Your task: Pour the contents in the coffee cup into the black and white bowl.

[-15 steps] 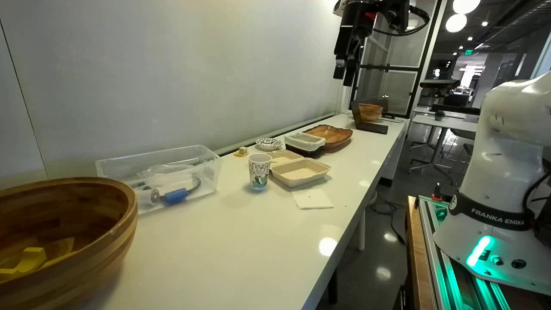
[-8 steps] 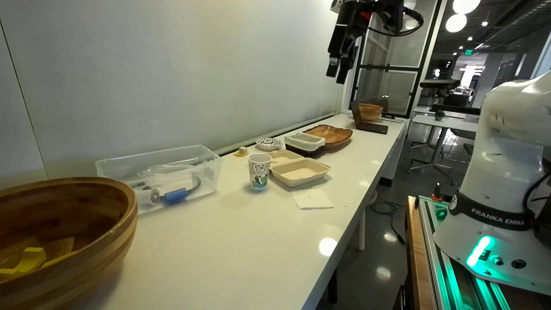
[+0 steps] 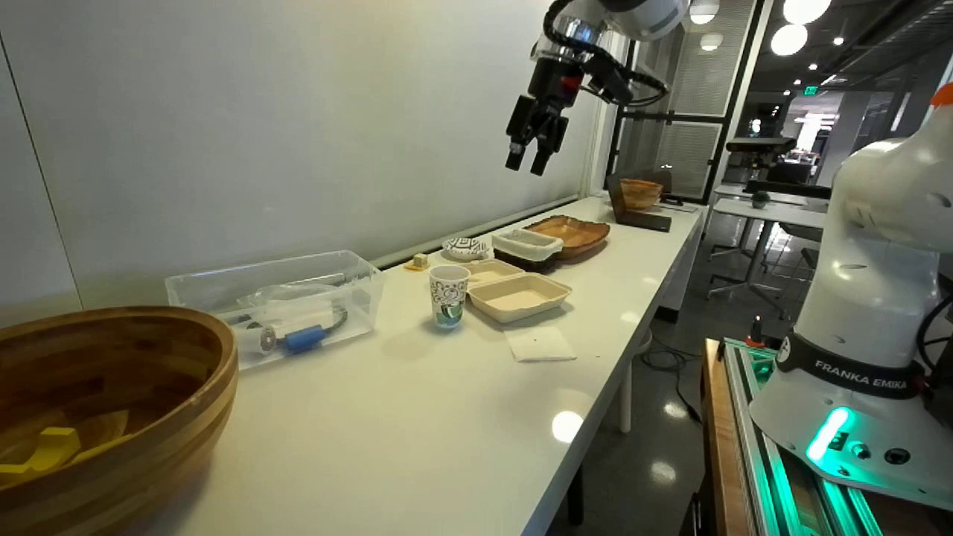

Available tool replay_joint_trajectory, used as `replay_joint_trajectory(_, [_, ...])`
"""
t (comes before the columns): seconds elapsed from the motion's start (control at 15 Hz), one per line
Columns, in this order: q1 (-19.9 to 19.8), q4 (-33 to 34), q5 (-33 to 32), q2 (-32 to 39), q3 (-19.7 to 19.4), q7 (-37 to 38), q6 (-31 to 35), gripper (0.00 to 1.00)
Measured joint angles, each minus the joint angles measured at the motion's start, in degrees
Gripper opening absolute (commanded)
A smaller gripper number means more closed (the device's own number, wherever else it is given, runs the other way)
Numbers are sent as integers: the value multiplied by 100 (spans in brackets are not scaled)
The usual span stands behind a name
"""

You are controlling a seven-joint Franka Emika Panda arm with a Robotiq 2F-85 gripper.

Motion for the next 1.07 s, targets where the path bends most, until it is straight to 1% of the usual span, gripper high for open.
replay_joint_trajectory(0.2, [-2,168,170,791,-83,-4,549,100])
replay_joint_trajectory(0.53, [-40,585,491,1938,-139,1,1205,100])
replay_joint_trajectory(0.8, [-115,910,740,2577,-139,4,1501,100])
replay_joint_trajectory(1.07, [-190,1175,761,3100,-125,70,1692,100])
